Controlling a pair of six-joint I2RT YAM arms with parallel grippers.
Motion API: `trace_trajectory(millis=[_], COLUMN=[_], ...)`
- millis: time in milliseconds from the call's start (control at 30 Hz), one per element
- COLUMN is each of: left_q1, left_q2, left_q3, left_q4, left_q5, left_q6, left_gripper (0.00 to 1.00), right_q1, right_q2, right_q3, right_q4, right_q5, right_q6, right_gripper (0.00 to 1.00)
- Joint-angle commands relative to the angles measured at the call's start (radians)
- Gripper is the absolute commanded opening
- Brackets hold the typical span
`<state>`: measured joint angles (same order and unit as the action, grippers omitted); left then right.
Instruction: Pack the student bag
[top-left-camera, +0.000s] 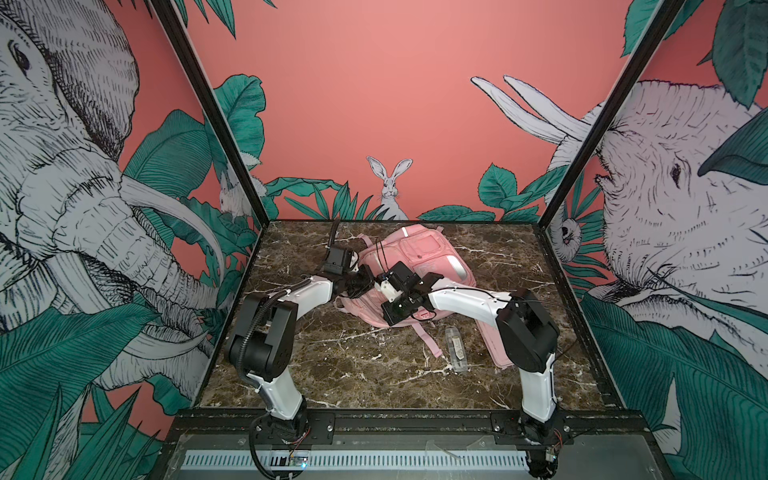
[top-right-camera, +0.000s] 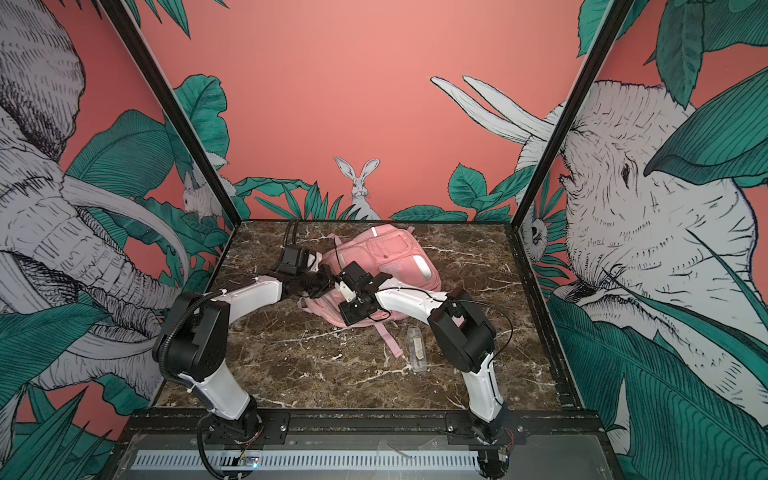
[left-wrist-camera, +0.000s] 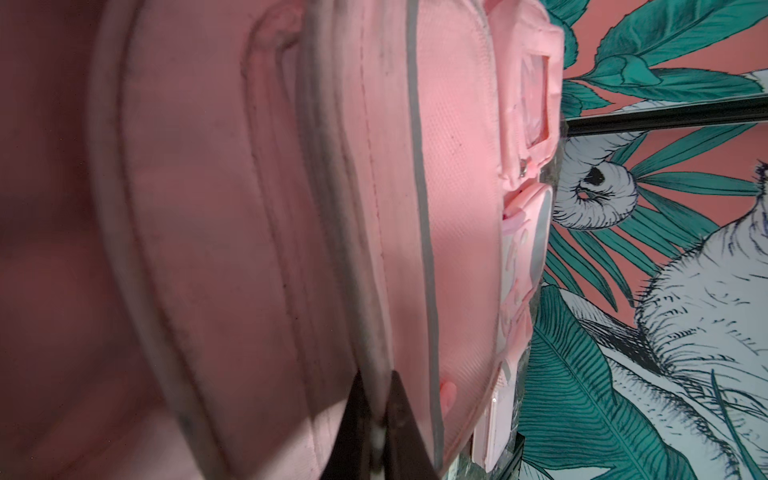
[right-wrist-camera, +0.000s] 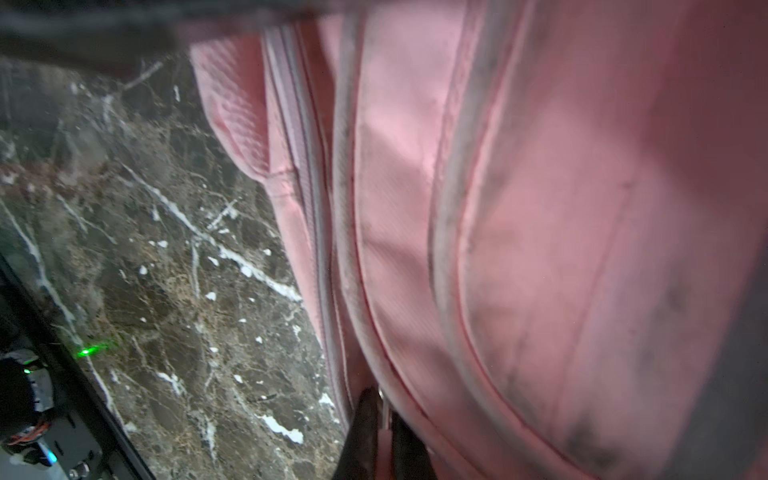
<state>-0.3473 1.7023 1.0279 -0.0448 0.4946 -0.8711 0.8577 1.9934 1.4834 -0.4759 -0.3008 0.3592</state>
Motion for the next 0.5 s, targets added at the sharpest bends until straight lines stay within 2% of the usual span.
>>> trace_trajectory(millis=[0, 167, 200, 300, 367, 467], left_q1=[-0.036, -0.033, -0.030, -0.014, 0.000, 0.018], left_q2=[-0.058, -0.070, -0.073, -0.081, -0.090, -0.091], left_q3=[0.006, 0.032, 0.045, 0.083, 0.098, 0.136], left_q4=[0.060, -0.001, -0.035, -0.129, -0.166, -0.234], left_q5=[0.050, 0.035, 0.026, 0.000, -0.022, -0.063], left_q6=[-0.016, 0.041, 0.067, 0.134, 0.169, 0.235], left_gripper=[0.00, 0.00, 0.03, 0.25, 0.36, 0.48], right_q1=[0.024, 0.020, 0.017, 0.007, 0.000, -0.006], right_q2=[-0.016, -0.056, -0.074, -0.129, -0.166, -0.219], right_q3=[0.050, 0.032, 0.013, -0.044, -0.085, -0.144], right_q4=[0.154, 0.165, 0.172, 0.178, 0.178, 0.172], right_q5=[-0.065, -0.029, -0.023, -0.016, -0.015, -0.019], right_q6=[0.044, 0.057, 0.058, 0.060, 0.058, 0.049], right_gripper=[0.01, 0.01, 0.01, 0.01, 0.00, 0.00])
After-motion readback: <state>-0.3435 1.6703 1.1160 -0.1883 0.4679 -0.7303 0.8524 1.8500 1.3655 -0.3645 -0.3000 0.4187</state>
